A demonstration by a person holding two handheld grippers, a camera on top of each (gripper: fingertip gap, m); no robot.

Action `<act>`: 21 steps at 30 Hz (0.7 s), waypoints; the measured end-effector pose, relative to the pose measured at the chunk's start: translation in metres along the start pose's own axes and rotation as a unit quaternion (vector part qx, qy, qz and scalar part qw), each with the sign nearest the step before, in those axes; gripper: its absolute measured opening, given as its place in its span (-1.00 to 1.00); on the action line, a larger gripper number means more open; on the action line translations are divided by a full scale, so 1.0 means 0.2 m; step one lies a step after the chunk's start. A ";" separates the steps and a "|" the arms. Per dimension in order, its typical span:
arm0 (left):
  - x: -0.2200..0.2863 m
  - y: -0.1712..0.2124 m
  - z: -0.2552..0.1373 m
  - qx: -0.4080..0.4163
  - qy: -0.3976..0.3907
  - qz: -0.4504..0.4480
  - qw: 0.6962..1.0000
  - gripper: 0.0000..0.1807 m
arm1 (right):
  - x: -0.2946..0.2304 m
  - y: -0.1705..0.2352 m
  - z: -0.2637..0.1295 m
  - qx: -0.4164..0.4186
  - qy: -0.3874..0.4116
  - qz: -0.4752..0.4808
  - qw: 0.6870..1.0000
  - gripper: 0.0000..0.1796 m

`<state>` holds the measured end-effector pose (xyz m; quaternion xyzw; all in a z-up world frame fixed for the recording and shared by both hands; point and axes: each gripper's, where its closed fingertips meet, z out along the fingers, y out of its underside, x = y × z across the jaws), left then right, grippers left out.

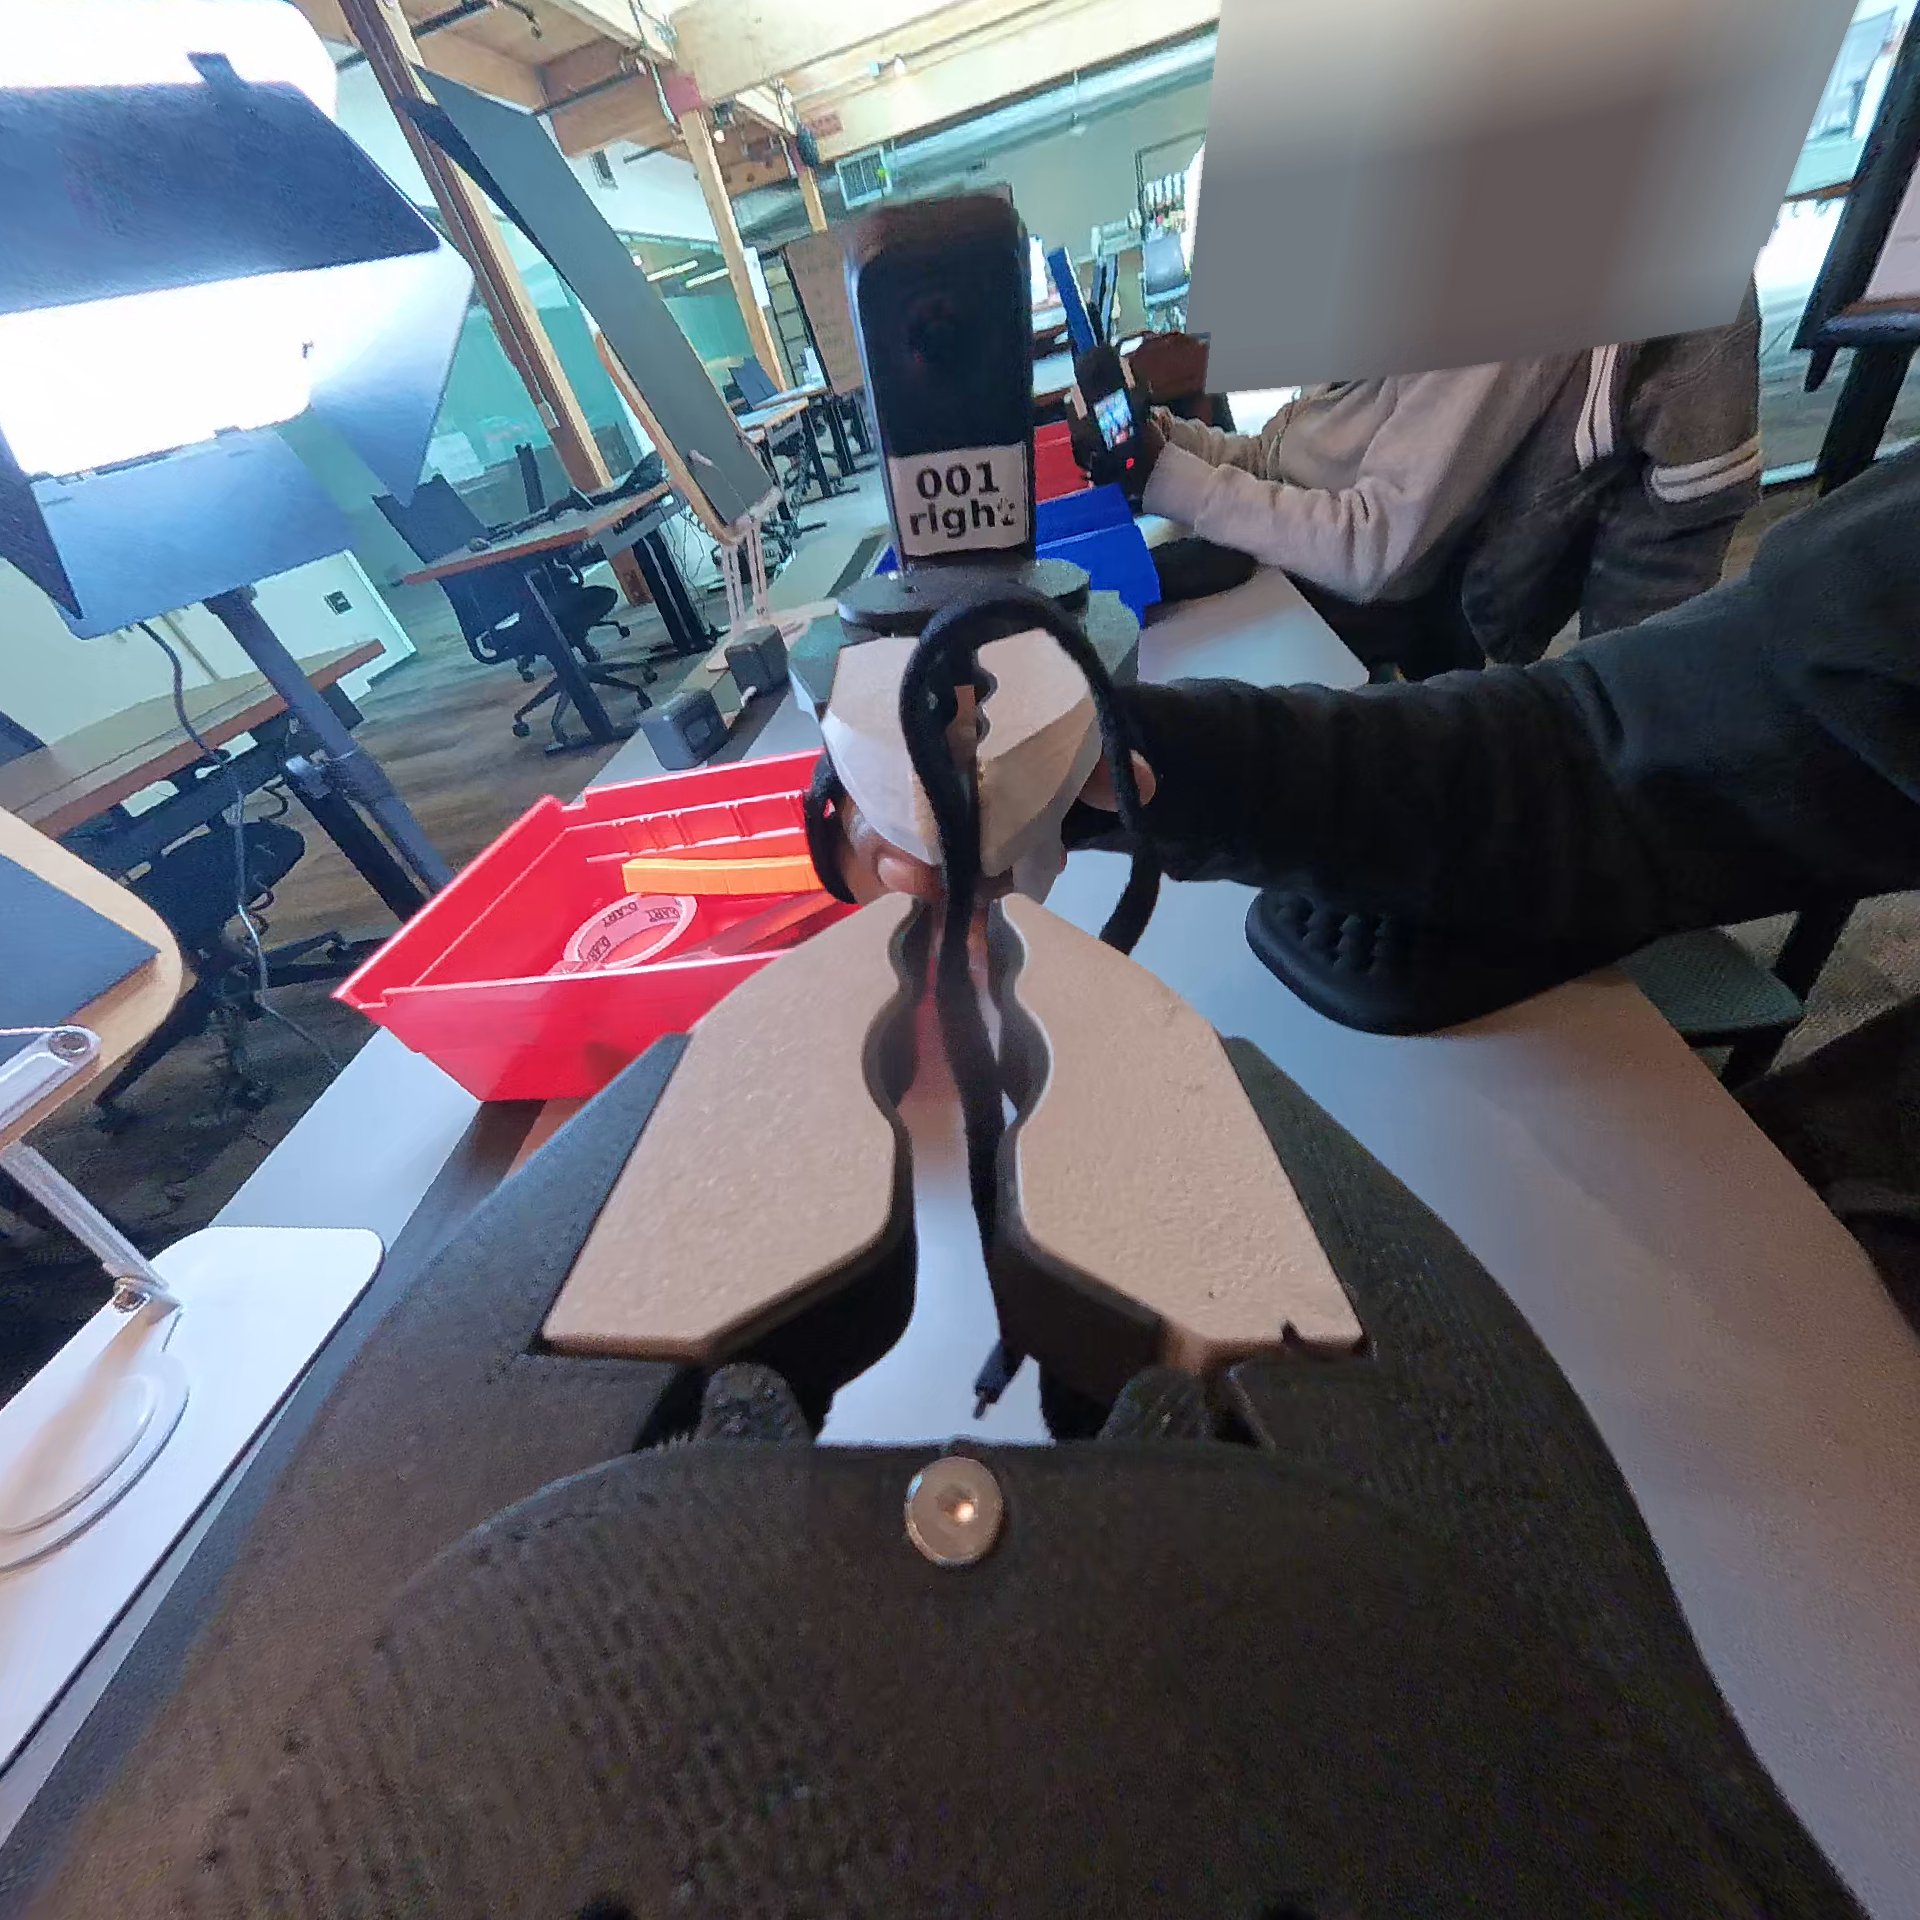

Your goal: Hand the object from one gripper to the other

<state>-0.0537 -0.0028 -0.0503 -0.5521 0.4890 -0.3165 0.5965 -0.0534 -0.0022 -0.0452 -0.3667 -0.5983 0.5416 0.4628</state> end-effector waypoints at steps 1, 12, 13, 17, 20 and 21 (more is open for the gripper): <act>-0.01 -0.02 -0.01 0.008 -0.002 -0.004 1.000 -0.89 | 0.00 0.00 0.00 -0.002 0.002 -0.001 1.000 -0.97; 0.01 -0.03 -0.01 0.009 0.003 -0.003 1.000 -0.90 | -0.03 0.07 0.06 -0.024 -0.011 -0.003 1.000 -0.97; 0.01 -0.03 -0.01 0.008 0.004 -0.004 1.000 -0.92 | -0.03 0.07 0.07 -0.025 -0.012 -0.003 1.000 -0.97; 0.02 -0.03 0.00 0.007 0.007 -0.003 1.000 -0.96 | -0.02 0.08 0.07 -0.028 -0.010 -0.003 1.000 -0.97; 0.01 -0.03 0.00 0.005 0.005 0.000 1.000 -0.97 | -0.01 0.08 0.07 -0.027 0.000 -0.005 1.000 -0.97; 0.01 -0.03 -0.01 0.005 0.005 -0.001 1.000 -0.98 | 0.00 0.07 0.06 -0.026 0.006 -0.005 1.000 -0.94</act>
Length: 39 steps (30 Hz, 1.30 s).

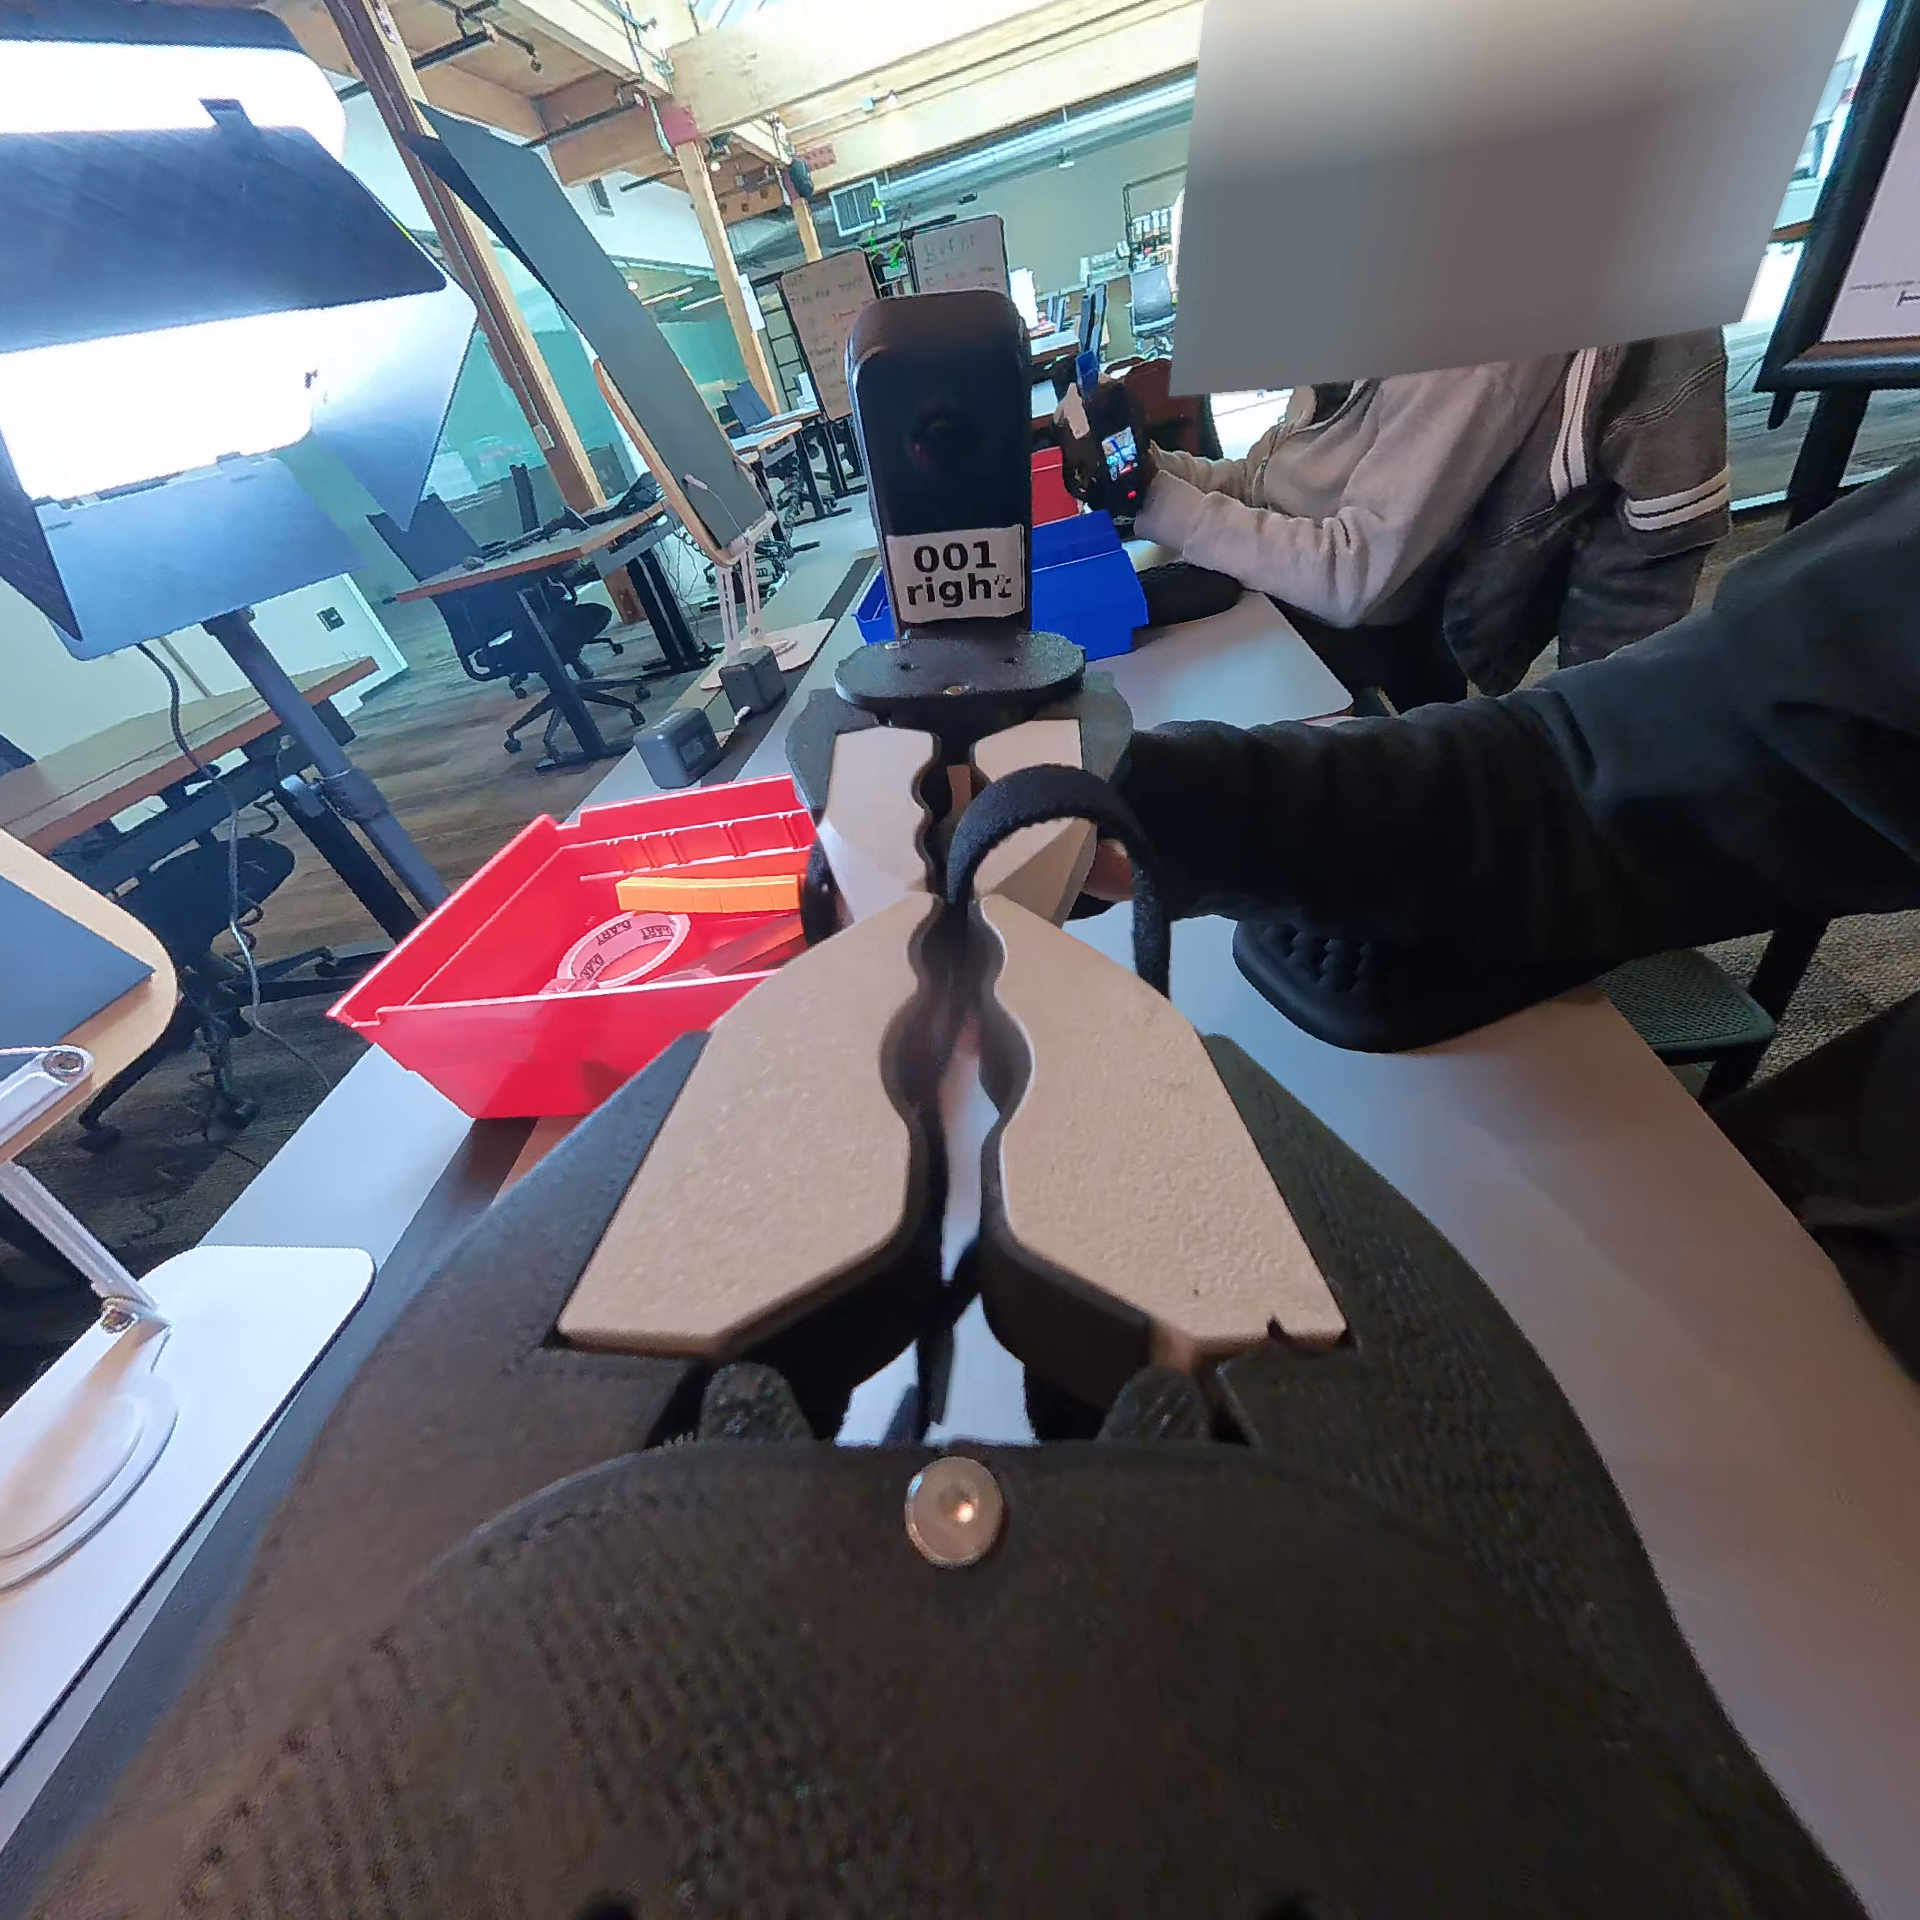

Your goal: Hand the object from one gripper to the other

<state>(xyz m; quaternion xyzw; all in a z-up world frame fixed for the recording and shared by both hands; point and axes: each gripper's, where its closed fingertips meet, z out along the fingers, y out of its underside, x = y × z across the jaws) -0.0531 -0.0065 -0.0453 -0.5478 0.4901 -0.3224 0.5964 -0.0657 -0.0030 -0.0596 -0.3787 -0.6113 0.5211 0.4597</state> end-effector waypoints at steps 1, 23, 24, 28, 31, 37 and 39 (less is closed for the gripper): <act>0.00 0.00 0.00 -0.001 0.001 -0.002 1.000 -0.98 | 0.01 -0.01 -0.01 0.003 0.005 0.001 1.000 -0.90; -0.02 0.04 0.01 -0.006 0.000 -0.020 1.000 -0.90 | 0.00 -0.08 -0.04 0.023 0.012 -0.012 1.000 -0.97; -0.03 0.02 -0.01 0.000 -0.004 -0.019 1.000 -0.87 | 0.01 -0.08 -0.05 0.022 0.017 -0.013 1.000 -0.97; -0.04 -0.02 -0.05 0.003 -0.020 0.006 1.000 -0.88 | 0.02 -0.07 -0.06 0.020 0.017 -0.009 1.000 -0.97; -0.02 -0.01 -0.03 -0.013 -0.019 0.029 0.999 -0.88 | -0.01 -0.04 -0.01 0.010 0.003 -0.004 1.000 -0.97; 0.02 0.01 0.00 -0.036 -0.018 0.066 0.997 -0.95 | -0.02 -0.01 0.03 0.003 -0.008 0.008 1.000 -0.98; 0.01 0.01 -0.01 -0.039 -0.023 0.065 0.997 -0.97 | -0.02 -0.01 0.03 0.002 -0.007 0.009 1.000 -0.97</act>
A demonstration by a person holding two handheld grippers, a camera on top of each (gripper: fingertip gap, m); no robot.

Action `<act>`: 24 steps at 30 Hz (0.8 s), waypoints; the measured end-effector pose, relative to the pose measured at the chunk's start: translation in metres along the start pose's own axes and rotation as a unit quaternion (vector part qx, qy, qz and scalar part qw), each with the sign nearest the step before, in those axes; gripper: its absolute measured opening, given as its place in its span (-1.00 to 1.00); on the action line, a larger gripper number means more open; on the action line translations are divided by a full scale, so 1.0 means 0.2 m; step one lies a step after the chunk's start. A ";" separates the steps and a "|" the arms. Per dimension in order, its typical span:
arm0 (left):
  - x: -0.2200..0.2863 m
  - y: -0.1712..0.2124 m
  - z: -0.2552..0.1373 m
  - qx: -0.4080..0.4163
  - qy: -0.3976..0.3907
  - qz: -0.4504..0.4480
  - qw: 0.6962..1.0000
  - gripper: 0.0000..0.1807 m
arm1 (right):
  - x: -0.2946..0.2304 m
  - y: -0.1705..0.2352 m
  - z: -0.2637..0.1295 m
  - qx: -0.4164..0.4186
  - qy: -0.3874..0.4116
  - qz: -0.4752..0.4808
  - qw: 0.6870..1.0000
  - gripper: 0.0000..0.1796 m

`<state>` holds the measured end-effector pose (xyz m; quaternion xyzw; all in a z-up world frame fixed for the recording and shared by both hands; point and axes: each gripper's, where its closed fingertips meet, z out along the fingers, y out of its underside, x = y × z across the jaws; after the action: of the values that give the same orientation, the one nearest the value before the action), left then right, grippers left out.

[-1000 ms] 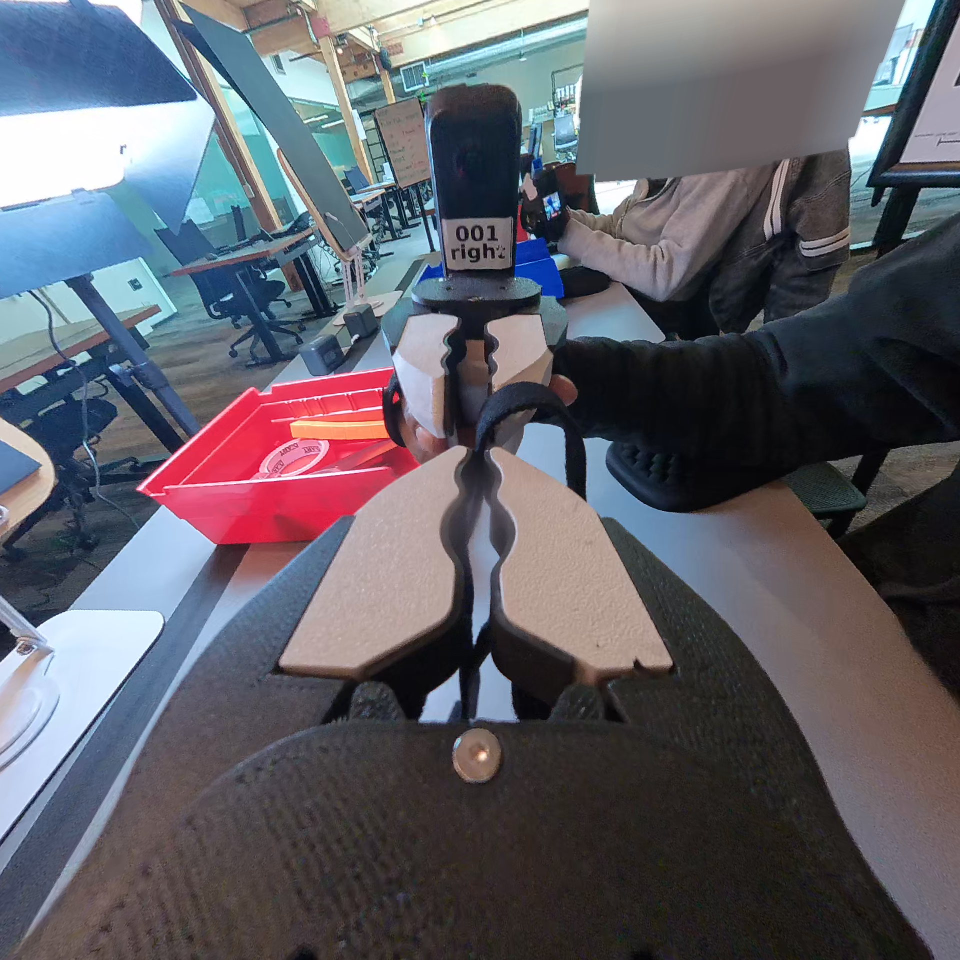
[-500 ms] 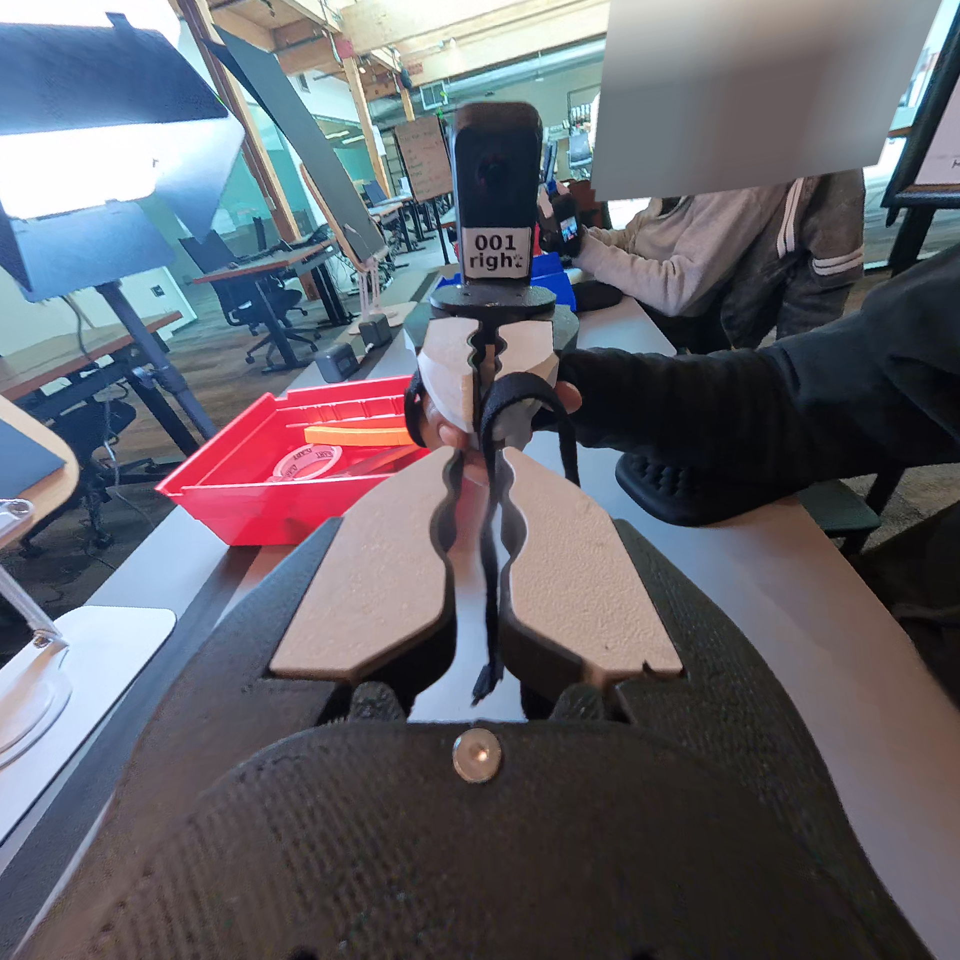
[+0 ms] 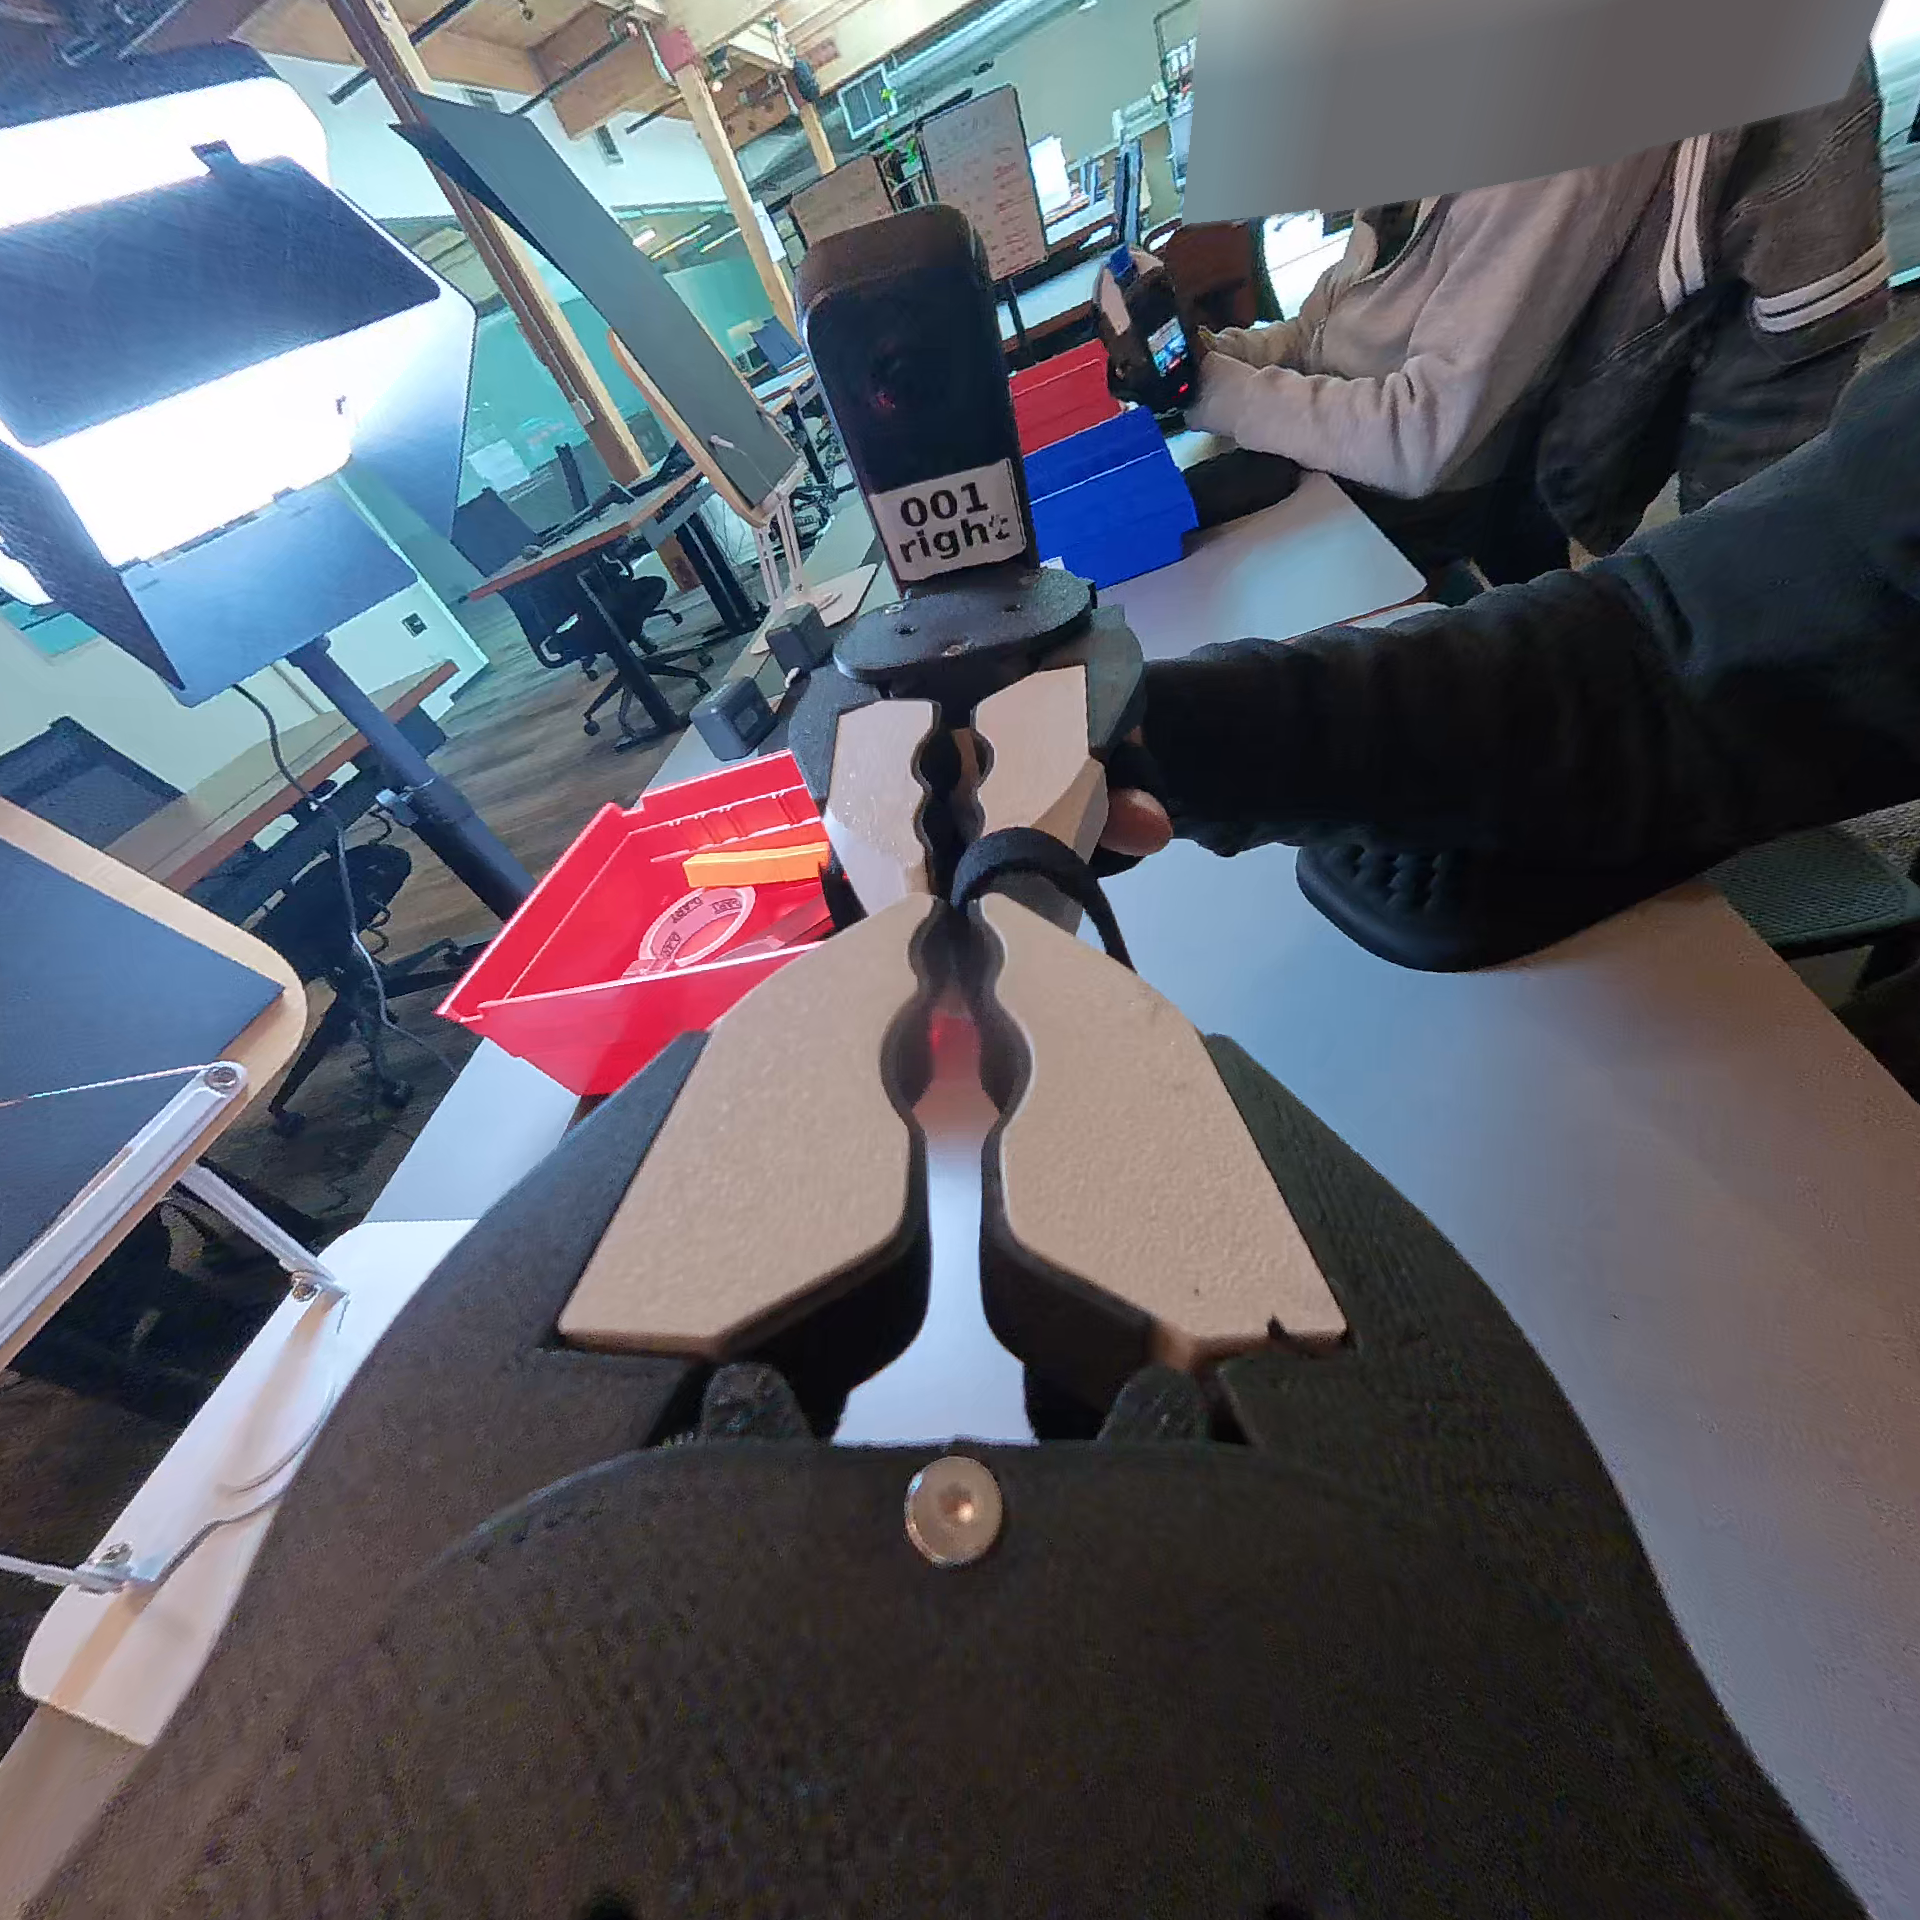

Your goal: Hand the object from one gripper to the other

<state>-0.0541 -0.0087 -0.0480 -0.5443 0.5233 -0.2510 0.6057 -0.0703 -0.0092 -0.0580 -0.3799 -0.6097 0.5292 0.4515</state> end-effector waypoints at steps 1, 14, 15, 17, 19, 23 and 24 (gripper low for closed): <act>-0.01 0.00 0.00 0.001 -0.002 -0.005 1.000 -0.97 | 0.00 0.00 0.00 0.002 0.003 0.000 1.000 -0.97; -0.08 -0.02 0.01 0.048 0.047 -0.258 0.964 -0.97 | 0.05 -0.15 -0.04 -0.060 0.146 -0.247 0.956 -0.78; -0.08 -0.02 0.01 0.051 0.050 -0.269 0.960 -0.97 | 0.05 -0.15 -0.04 -0.071 0.152 -0.264 0.950 -0.78; -0.08 -0.02 0.01 0.047 0.052 -0.281 0.957 -0.97 | 0.04 -0.15 -0.03 -0.082 0.157 -0.284 0.942 -0.84; -0.08 -0.01 0.01 0.045 0.053 -0.282 0.957 -0.97 | 0.04 -0.15 -0.04 -0.079 0.159 -0.283 0.942 -0.91; -0.06 -0.03 0.01 0.052 0.062 -0.275 0.958 -0.97 | 0.06 -0.18 -0.06 -0.052 0.156 -0.231 0.959 -0.97; -0.06 -0.05 0.01 0.059 0.061 -0.259 0.962 -0.97 | 0.06 -0.19 -0.07 -0.040 0.151 -0.202 0.967 -0.97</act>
<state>-0.0538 -0.0004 -0.0352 -0.6086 0.3843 -0.4624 0.5178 -0.0607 0.0012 -0.0180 -0.3420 -0.6191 0.3389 0.6204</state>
